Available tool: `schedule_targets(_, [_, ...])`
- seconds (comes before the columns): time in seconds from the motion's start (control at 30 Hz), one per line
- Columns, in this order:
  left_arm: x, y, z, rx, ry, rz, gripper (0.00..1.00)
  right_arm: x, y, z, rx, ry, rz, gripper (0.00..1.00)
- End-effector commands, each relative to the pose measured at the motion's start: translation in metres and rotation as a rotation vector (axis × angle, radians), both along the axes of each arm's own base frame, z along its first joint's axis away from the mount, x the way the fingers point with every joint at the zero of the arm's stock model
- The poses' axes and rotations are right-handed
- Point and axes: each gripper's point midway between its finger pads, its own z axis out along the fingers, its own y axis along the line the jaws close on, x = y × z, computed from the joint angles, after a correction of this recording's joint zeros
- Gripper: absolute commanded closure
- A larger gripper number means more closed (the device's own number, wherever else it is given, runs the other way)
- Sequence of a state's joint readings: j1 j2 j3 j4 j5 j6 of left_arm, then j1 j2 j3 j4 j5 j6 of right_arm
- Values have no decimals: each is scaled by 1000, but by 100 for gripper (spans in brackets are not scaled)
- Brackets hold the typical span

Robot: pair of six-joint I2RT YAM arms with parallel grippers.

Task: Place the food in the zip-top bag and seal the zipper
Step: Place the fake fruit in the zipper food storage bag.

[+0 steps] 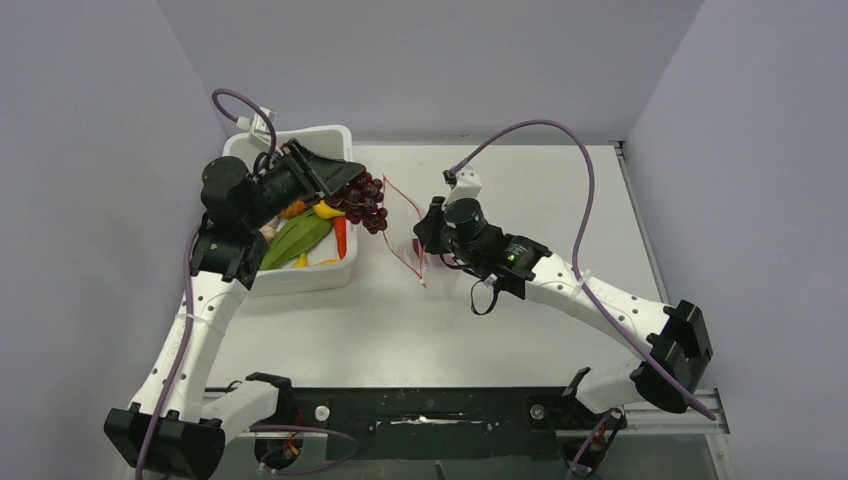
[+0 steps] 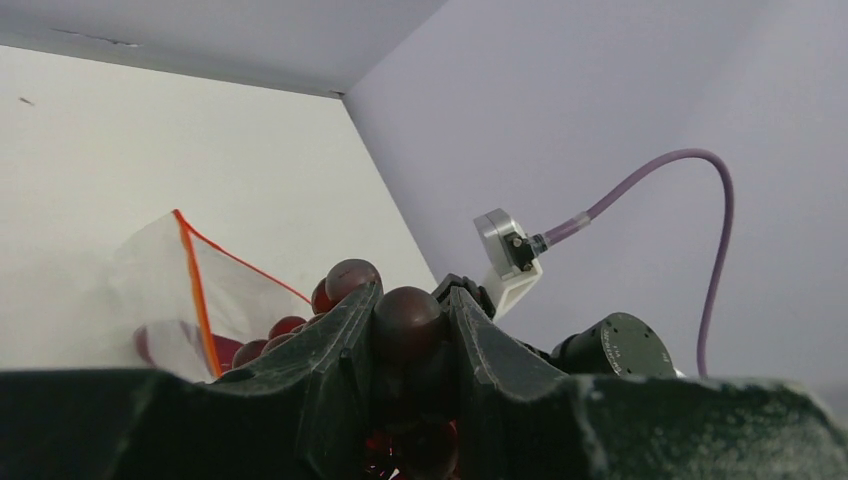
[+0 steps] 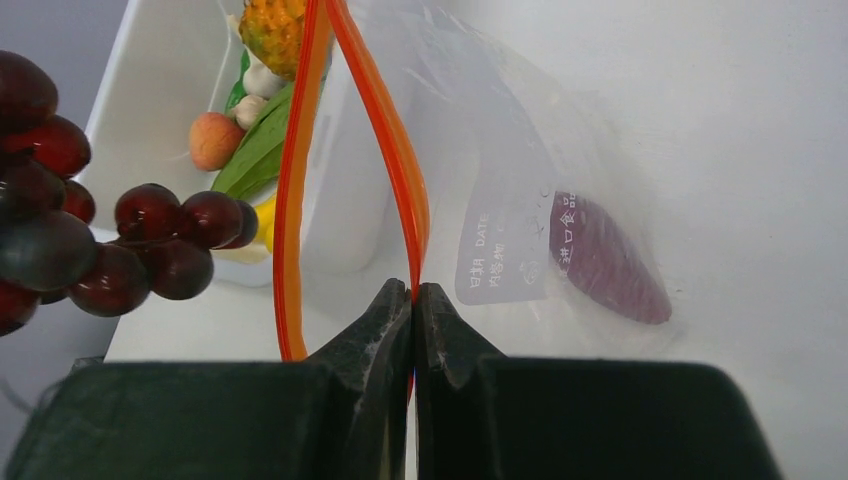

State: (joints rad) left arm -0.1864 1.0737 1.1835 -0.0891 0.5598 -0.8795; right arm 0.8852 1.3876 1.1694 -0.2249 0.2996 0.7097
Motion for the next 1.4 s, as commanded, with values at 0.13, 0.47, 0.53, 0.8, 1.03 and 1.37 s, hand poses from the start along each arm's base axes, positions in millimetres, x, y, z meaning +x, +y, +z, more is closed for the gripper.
schedule_targets(0.13, [-18,-29,43,-148,-127,-102,87,3,23,36,145,-54,38,100])
schedule_targets(0.47, [-25,-35,62,-189,-164,-115,87,3,26,27,148,-38,46,100])
schedule_targets(0.53, [-25,-35,61,-192,-163,-112,87,2,27,29,155,-39,47,100])
schedule_targets(0.8, [-31,-37,67,-222,-177,-137,87,2,29,23,153,-26,52,100])
schedule_targets(1.03, [-34,-39,64,-281,-177,-149,87,1,36,23,180,-28,76,100])
schedule_targets(1.37, [-13,-35,13,-165,-98,-49,87,-1,32,32,204,-44,73,100])
